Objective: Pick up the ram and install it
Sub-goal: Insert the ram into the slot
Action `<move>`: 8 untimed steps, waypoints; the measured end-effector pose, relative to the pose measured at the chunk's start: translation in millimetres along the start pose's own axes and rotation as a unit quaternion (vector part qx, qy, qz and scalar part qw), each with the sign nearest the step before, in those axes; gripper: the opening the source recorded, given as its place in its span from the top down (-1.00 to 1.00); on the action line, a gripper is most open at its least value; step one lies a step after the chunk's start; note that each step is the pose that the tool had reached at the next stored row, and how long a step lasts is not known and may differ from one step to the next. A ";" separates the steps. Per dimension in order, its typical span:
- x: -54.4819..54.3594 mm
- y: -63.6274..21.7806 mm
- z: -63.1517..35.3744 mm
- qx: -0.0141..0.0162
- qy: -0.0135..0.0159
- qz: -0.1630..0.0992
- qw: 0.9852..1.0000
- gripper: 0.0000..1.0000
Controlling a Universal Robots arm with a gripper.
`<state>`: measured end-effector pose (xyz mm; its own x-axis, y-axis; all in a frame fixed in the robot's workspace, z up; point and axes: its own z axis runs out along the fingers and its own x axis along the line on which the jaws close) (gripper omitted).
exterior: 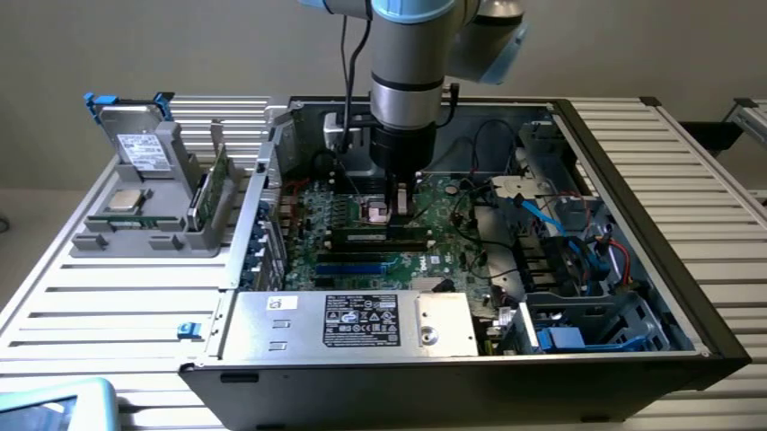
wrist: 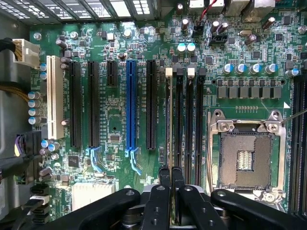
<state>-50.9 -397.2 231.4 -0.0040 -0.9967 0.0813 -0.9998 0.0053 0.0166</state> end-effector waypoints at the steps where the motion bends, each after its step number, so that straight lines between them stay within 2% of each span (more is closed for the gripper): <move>1: 0.0 0.1 0.0 0.000 0.000 0.000 1.000 0.74; 8: -0.1 0.6 1.1 0.000 0.000 0.000 1.000 0.74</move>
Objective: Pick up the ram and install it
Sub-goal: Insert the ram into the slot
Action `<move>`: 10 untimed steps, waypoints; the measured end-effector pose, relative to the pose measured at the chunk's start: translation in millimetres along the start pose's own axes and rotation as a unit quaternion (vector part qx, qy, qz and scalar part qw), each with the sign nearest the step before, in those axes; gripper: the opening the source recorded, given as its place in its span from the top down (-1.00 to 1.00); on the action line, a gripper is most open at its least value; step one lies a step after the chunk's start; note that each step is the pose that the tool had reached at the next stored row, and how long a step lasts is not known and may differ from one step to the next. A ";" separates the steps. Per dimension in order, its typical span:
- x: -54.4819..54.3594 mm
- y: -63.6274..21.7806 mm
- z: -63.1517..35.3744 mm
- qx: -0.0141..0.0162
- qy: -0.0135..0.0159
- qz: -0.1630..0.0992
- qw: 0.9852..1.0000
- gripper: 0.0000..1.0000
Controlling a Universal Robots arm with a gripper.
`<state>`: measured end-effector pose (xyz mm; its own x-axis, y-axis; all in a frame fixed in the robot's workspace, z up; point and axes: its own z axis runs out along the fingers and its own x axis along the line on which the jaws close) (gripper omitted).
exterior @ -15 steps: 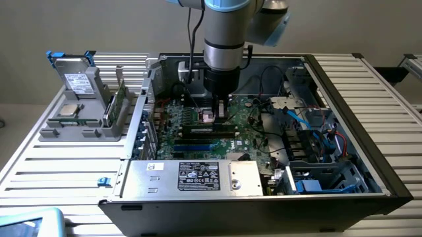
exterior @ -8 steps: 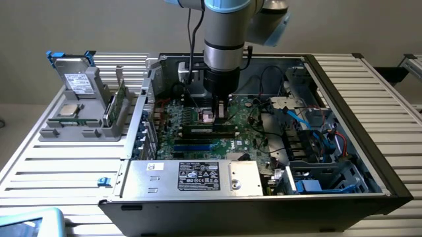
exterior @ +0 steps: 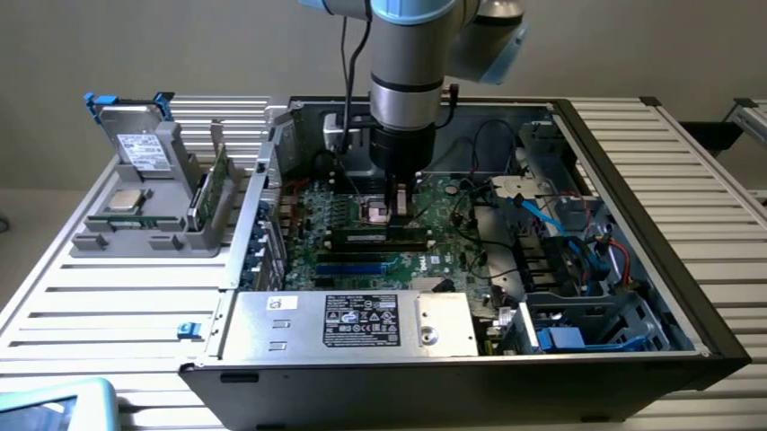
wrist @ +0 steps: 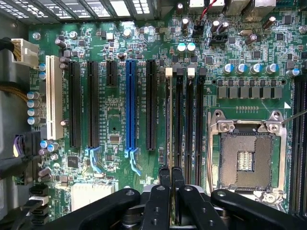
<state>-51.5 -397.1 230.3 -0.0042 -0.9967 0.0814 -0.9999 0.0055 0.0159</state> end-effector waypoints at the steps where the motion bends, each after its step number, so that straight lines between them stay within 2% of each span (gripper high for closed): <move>1: 0.0 0.0 0.1 0.000 0.000 0.000 1.000 0.74; 10: -0.1 0.8 1.0 0.000 0.000 0.000 1.000 0.74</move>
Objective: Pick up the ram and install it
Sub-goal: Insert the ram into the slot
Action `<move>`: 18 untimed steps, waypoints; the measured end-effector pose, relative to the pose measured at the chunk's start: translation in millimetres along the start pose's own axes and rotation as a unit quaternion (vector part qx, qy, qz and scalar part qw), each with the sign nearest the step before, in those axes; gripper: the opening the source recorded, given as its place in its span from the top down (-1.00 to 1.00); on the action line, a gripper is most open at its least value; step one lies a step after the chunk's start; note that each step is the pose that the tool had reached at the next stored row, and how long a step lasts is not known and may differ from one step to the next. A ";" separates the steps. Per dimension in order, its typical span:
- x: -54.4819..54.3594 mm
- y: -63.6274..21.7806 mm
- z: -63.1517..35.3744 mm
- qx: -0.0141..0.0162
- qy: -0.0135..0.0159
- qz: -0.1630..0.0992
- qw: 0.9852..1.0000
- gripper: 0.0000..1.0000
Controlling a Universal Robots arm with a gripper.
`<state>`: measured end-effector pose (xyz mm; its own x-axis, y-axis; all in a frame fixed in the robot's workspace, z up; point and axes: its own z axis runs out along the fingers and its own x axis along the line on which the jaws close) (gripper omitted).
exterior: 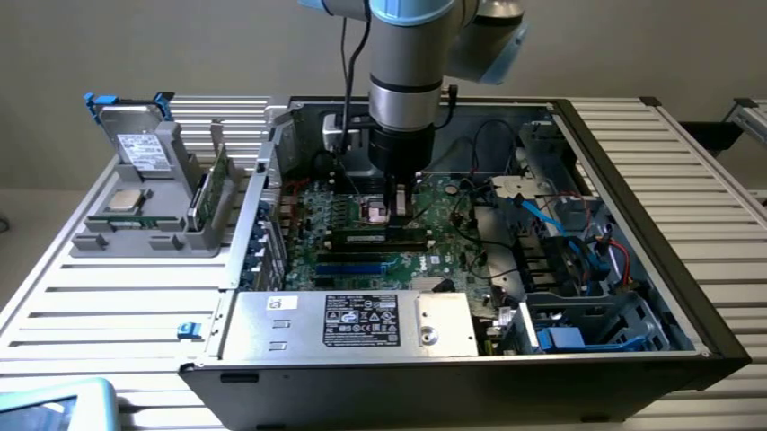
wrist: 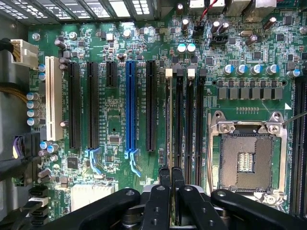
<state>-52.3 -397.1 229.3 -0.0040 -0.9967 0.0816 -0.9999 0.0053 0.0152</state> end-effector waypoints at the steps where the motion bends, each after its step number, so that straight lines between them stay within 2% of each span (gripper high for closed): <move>1: 0.0 0.0 0.1 0.000 0.000 0.000 1.000 0.74; 18: 0.0 0.6 1.0 0.000 0.002 0.000 1.000 0.74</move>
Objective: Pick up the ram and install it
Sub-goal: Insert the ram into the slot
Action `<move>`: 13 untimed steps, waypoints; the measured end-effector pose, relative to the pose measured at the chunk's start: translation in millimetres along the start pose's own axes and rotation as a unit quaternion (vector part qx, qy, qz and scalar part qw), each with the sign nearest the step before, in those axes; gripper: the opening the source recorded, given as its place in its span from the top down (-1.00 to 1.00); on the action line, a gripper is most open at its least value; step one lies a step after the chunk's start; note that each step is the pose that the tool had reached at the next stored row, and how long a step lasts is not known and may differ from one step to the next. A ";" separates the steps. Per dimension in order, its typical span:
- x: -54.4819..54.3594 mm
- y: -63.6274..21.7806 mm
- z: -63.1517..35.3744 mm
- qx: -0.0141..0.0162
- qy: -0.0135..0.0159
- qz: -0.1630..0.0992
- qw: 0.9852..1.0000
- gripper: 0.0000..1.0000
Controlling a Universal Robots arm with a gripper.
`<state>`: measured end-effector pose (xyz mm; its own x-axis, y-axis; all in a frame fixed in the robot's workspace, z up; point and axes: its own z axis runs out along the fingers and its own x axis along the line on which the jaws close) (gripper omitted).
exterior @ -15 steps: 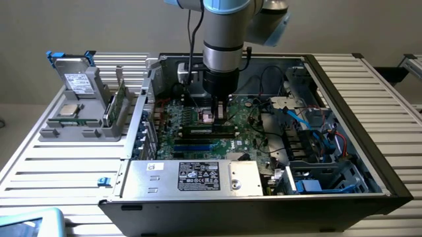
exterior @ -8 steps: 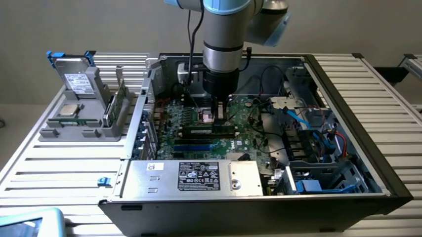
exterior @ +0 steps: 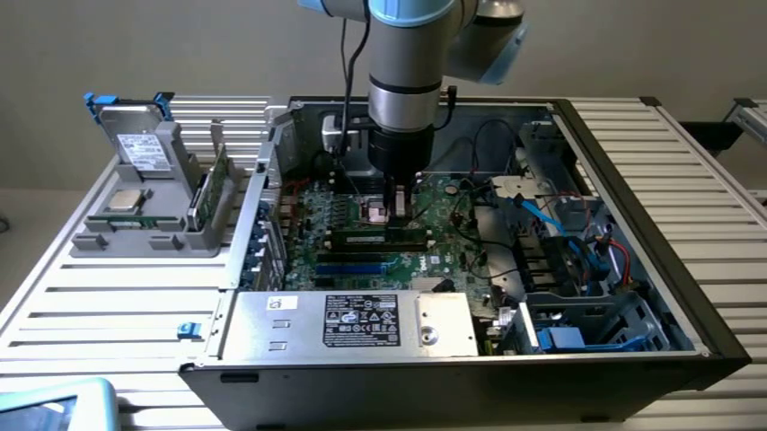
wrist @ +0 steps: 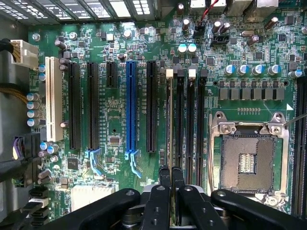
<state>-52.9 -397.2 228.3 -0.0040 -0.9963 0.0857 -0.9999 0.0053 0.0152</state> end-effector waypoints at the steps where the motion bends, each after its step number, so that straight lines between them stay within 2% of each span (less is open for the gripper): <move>1: -0.1 0.0 0.2 0.000 0.001 0.000 1.000 0.74; 5: -0.1 0.0 0.6 0.000 0.002 0.000 1.000 0.74; 13: -0.2 0.0 1.4 0.000 0.003 0.000 1.000 0.74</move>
<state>-53.0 -397.1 226.9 -0.0042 -0.9958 0.0909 -0.9999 0.0056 0.0152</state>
